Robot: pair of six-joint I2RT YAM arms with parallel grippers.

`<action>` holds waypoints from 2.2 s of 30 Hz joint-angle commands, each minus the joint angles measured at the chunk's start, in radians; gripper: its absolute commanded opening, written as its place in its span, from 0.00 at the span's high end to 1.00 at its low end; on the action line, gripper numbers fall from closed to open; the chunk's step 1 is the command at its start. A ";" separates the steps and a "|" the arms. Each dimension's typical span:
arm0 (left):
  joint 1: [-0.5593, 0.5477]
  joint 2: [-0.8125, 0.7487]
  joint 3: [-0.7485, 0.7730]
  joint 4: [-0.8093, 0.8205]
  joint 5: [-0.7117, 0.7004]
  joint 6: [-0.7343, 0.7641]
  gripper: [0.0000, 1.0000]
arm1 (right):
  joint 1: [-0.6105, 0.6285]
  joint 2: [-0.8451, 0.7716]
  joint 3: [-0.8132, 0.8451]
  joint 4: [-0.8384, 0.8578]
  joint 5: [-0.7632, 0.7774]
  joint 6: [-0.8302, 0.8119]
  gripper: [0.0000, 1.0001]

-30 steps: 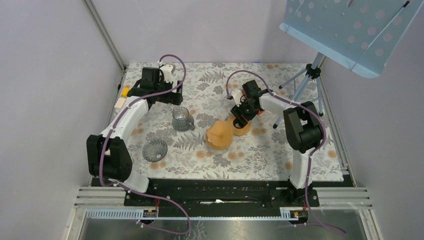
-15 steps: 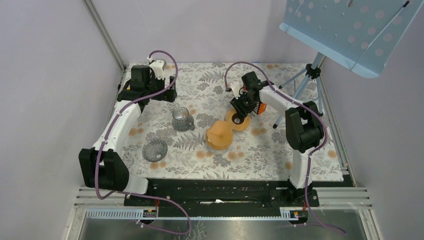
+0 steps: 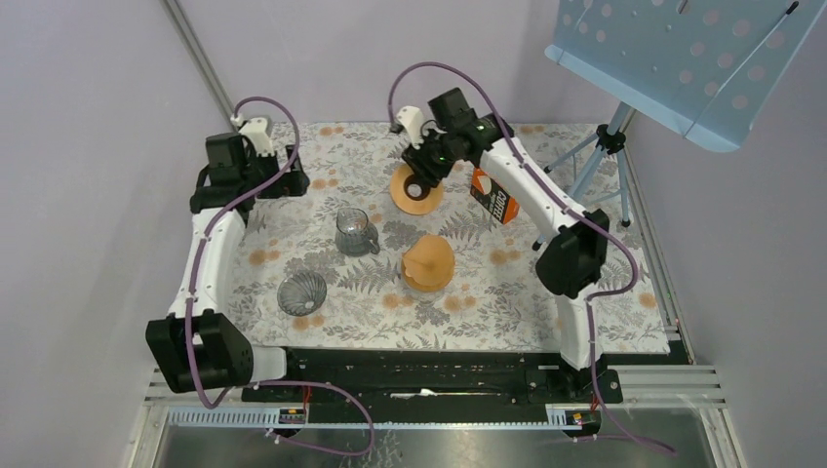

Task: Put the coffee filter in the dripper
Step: Pick up the dripper holder from the center of the board, then place the dripper holder onto the coffee server.

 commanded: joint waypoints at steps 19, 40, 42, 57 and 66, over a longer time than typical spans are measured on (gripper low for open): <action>0.309 -0.158 -0.137 0.007 0.185 -0.019 0.01 | 0.260 0.405 0.596 -0.144 0.055 0.073 0.78; 0.002 -0.158 -0.274 0.276 0.289 -0.274 0.07 | 0.262 0.347 0.519 0.005 0.264 0.293 0.81; -0.040 -0.148 -0.266 0.285 0.217 -0.310 0.07 | 0.261 0.339 0.514 0.013 0.290 0.310 0.78; -0.248 -0.070 -0.232 0.312 -0.106 -0.397 0.04 | 0.242 0.257 0.418 0.082 0.291 0.463 0.78; -0.291 0.008 -0.177 0.297 -0.219 -0.349 0.04 | 0.242 0.212 0.375 0.099 0.287 0.487 0.77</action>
